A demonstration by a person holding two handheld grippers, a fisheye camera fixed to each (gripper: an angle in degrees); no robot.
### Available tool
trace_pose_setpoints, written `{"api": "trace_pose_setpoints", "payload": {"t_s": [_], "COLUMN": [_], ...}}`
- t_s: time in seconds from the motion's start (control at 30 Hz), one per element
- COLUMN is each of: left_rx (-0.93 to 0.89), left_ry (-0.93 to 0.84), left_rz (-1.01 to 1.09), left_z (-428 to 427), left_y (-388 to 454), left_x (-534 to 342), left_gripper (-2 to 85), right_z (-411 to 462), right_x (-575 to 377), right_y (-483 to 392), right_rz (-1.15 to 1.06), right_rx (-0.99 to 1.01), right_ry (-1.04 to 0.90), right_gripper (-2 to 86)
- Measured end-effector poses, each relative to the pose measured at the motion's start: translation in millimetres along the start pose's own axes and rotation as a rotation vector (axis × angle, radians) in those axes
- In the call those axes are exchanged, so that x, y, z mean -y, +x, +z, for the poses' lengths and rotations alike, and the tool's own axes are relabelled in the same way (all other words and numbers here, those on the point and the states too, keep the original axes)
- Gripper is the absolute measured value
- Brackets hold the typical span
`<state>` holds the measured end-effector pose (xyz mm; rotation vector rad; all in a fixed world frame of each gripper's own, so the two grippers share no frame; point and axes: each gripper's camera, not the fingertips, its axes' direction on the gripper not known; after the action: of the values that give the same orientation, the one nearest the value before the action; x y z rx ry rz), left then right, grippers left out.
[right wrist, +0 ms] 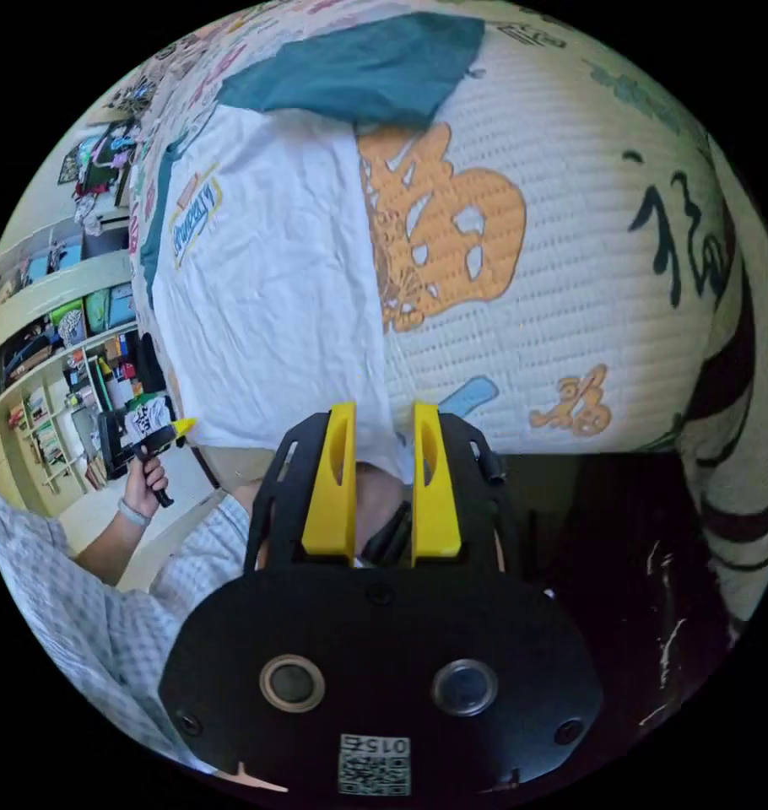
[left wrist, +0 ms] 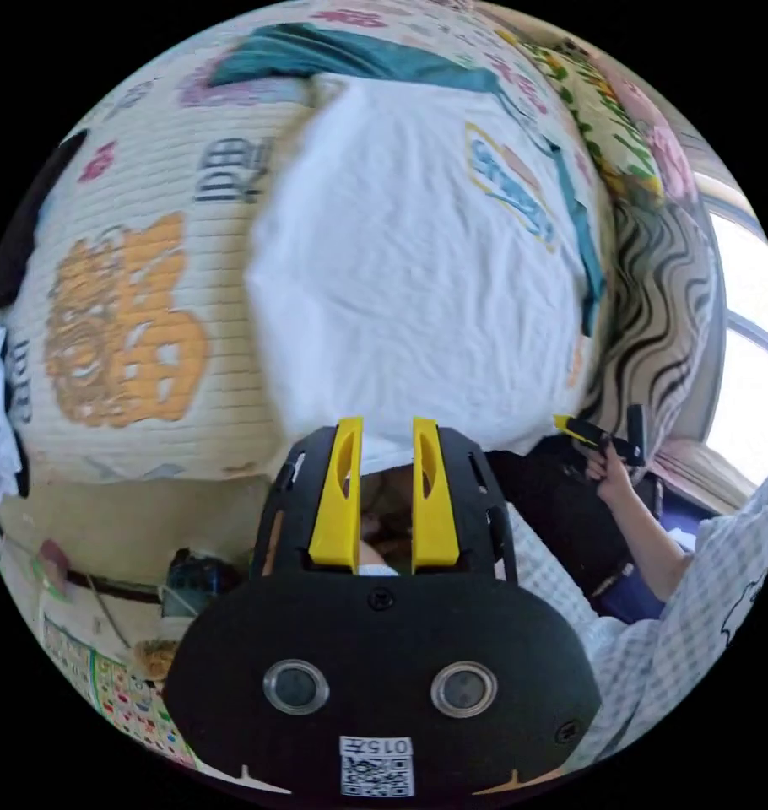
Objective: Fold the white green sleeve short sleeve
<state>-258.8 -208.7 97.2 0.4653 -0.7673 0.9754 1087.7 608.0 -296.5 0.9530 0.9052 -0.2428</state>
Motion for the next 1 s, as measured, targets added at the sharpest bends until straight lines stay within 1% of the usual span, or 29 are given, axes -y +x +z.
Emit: {"api": "trace_pose_setpoints", "payload": {"t_s": [0.03, 0.07, 0.13, 0.17, 0.23, 0.27, 0.37, 0.43, 0.5, 0.53, 0.57, 0.6, 0.63, 0.67, 0.7, 0.77, 0.8, 0.83, 0.87, 0.93, 0.97, 1.0], "left_rx": [0.117, 0.195, 0.221, 0.213, 0.196, 0.235, 0.327, 0.332, 0.319, 0.312, 0.301, 0.267, 0.175, 0.109, 0.107, 0.187, 0.194, 0.142, 0.021, -0.091, -0.091, -0.085], "left_ry": [0.036, 0.045, 0.035, 0.02, 0.009, 0.009, 0.031, 0.069, 0.071, 0.049, 0.005, -0.017, -0.053, -0.085, -0.101, -0.117, -0.107, -0.061, 0.001, 0.043, 0.041, 0.041], "left_rz": [-0.071, -0.122, -0.161, -0.157, -0.125, -0.104, -0.085, -0.115, -0.108, -0.096, -0.078, -0.063, -0.038, -0.025, -0.025, -0.002, -0.001, 0.006, 0.025, 0.022, 0.01, 0.004], "left_z": [-23.9, -40.0, -50.4, -49.4, -41.5, -38.0, -37.3, -41.0, -45.9, -50.9, -55.6, -57.1, -58.3, -58.2, -58.3, -65.7, -69.3, -78.6, -88.5, -95.8, -94.1, -92.3], "left_y": [-29.9, -54.2, -79.1, -86.5, -85.4, -78.1, -59.0, -54.8, -54.7, -56.3, -58.7, -60.2, -63.6, -66.5, -67.7, -68.5, -68.9, -70.3, -71.2, -70.9, -69.0, -67.5], "left_x": [-17.0, -30.8, -43.8, -47.8, -49.9, -51.4, -63.6, -74.4, -80.2, -81.8, -83.3, -84.3, -88.0, -93.7, -97.2, -113.8, -117.9, -125.7, -131.3, -132.3, -127.7, -124.4], "left_gripper": [9.4, 10.0, 11.1, 11.5, 11.9, 12.1, 11.9, 11.2, 8.9, 4.2, 1.4, 1.0, 0.4, 0.1, 0.1, 0.0, 0.0, 0.3, 0.9, 2.9, 5.0, 4.9], "right_z": [15.9, 24.9, 32.3, 37.5, 50.6, 61.5, 87.8, 99.5, 107.9, 112.8, 116.1, 117.4, 119.5, 121.2, 122.0, 125.5, 126.4, 128.7, 131.7, 137.4, 141.6, 144.0], "right_x": [-9.6, -17.7, -24.9, -26.8, -27.9, -28.9, -28.2, -26.2, -24.7, -25.0, -26.3, -27.2, -29.3, -32.0, -33.5, -39.6, -40.9, -43.2, -44.7, -45.4, -44.9, -44.4], "right_y": [3.0, 4.6, 5.5, 5.6, 5.4, 4.8, 5.5, 4.7, 2.0, 0.0, -1.7, -2.4, -3.2, -3.0, -2.5, -0.3, 0.1, 1.0, 1.9, 3.2, 4.1, 4.6], "right_rz": [0.04, 0.08, 0.136, 0.16, 0.174, 0.17, 0.17, 0.165, 0.144, 0.128, 0.118, 0.109, 0.096, 0.09, 0.089, 0.089, 0.089, 0.091, 0.092, 0.093, 0.094, 0.096], "right_rx": [0.029, 0.032, 0.015, 0.023, 0.052, 0.058, -0.01, -0.037, -0.061, -0.07, -0.089, -0.098, -0.107, -0.105, -0.103, -0.094, -0.091, -0.086, -0.082, -0.08, -0.085, -0.087], "right_ry": [-0.007, 0.039, 0.097, 0.094, 0.031, -0.009, -0.071, -0.09, -0.104, -0.114, -0.118, -0.12, -0.124, -0.123, -0.122, -0.118, -0.117, -0.112, -0.108, -0.105, -0.106, -0.107], "right_gripper": [10.3, 10.0, 10.1, 10.2, 10.3, 10.1, 7.5, 5.8, 3.5, 2.2, 1.6, 1.4, 1.0, 0.7, 0.6, 0.4, 0.3, 0.3, 0.3, 0.3, 0.3, 0.2]}}
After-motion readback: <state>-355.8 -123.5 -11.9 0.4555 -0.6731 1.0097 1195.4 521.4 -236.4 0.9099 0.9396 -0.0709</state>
